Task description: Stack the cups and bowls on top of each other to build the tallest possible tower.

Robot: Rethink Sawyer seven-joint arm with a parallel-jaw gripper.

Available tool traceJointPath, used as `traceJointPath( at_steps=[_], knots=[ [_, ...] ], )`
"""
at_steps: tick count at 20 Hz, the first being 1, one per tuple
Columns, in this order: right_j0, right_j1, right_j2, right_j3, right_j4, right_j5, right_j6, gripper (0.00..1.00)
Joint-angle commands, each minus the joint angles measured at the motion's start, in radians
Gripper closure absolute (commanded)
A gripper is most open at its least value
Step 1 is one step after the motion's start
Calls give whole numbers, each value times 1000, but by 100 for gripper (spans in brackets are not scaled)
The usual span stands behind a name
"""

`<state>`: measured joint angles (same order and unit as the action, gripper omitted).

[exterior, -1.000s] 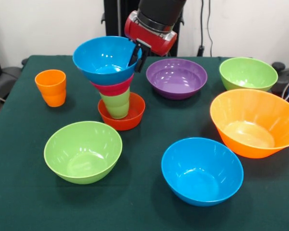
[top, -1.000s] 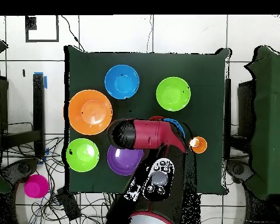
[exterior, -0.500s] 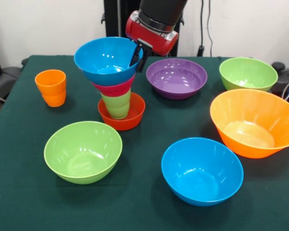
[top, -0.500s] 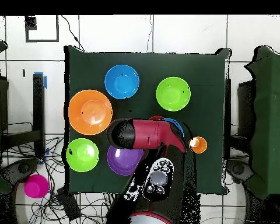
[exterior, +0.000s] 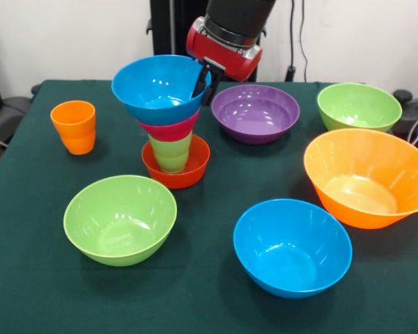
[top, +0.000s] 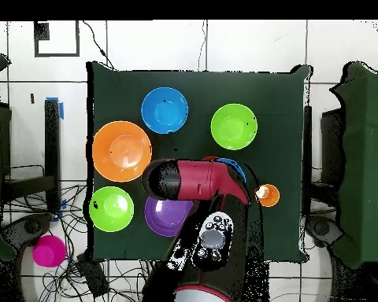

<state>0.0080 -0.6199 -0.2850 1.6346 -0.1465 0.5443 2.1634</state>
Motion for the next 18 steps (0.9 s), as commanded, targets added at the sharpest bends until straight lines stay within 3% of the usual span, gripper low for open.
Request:
traceJointPath(
  at_steps=[1,18],
  knots=[
    [-11,9,124,15,35,-42,83,100],
    [2,12,115,16,38,-40,99,100]
  ],
)
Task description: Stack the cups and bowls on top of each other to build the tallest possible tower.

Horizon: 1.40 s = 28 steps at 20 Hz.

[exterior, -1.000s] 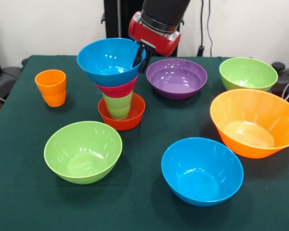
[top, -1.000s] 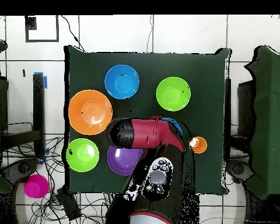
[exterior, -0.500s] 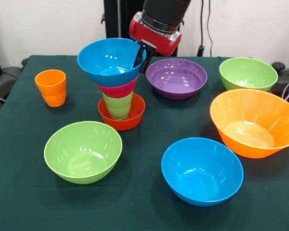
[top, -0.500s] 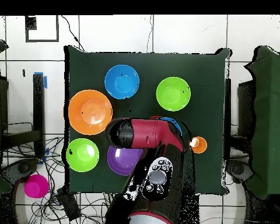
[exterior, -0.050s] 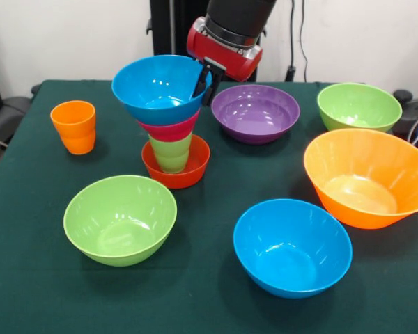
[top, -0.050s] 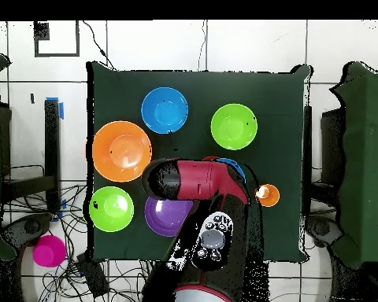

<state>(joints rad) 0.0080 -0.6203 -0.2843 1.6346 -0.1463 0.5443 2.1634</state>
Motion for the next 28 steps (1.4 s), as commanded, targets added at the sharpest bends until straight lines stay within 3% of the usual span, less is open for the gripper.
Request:
traceJointPath(
  at_steps=[1,28],
  knots=[
    [3,13,113,15,38,-39,101,100],
    [52,38,59,-11,49,-33,159,100]
  ],
)
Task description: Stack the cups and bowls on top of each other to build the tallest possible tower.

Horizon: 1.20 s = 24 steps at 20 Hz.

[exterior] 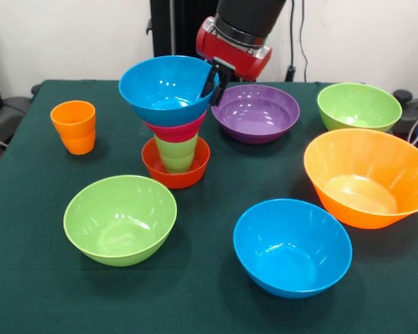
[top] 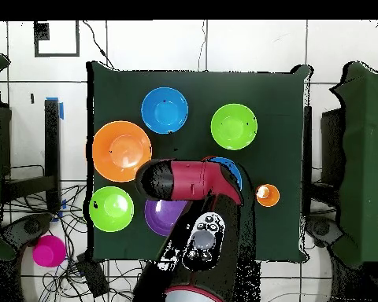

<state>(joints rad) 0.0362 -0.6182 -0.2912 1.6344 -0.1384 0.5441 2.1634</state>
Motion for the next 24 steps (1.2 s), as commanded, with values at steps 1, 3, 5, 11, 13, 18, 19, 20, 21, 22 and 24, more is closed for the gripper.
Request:
traceJointPath(
  at_steps=[1,3,5,11,13,18,19,20,21,22,24],
  knots=[
    [23,36,66,-10,40,-36,157,100],
    [25,36,62,-11,35,-46,153,100],
    [28,37,57,-13,33,-42,150,0],
    [22,37,63,-21,29,-25,125,0],
    [13,40,66,-24,29,-23,117,0],
    [13,45,65,-27,26,-30,117,0],
    [16,43,63,-26,25,-28,117,0],
    [16,44,62,-28,25,-26,117,0],
    [17,45,62,-29,25,-24,117,0],
    [18,47,60,-32,25,-23,118,0],
    [20,50,57,-36,22,-21,118,0]
  ],
)
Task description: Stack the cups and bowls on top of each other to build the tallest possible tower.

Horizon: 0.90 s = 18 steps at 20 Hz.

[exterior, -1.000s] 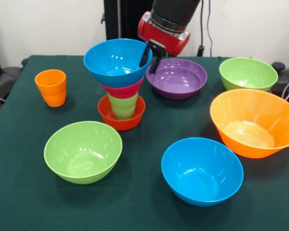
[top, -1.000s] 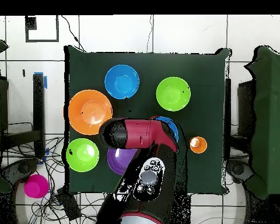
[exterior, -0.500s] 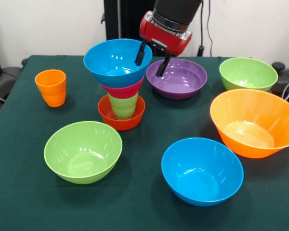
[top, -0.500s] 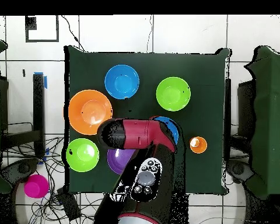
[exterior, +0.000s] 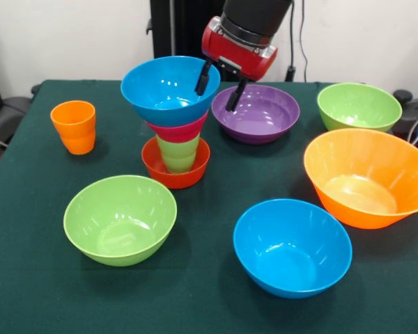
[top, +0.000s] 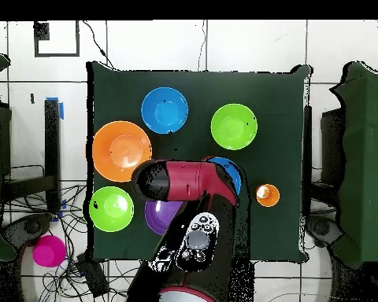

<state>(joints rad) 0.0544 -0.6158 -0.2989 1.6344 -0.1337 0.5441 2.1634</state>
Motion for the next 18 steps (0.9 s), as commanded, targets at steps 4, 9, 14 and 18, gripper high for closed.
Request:
traceJointPath(
  at_steps=[4,9,14,18],
  knots=[
    [15,46,54,-33,12,-14,123,0],
    [13,47,55,-42,14,-6,118,0],
    [16,53,52,-47,14,-4,119,0],
    [15,58,54,-50,15,-6,119,0]
  ],
)
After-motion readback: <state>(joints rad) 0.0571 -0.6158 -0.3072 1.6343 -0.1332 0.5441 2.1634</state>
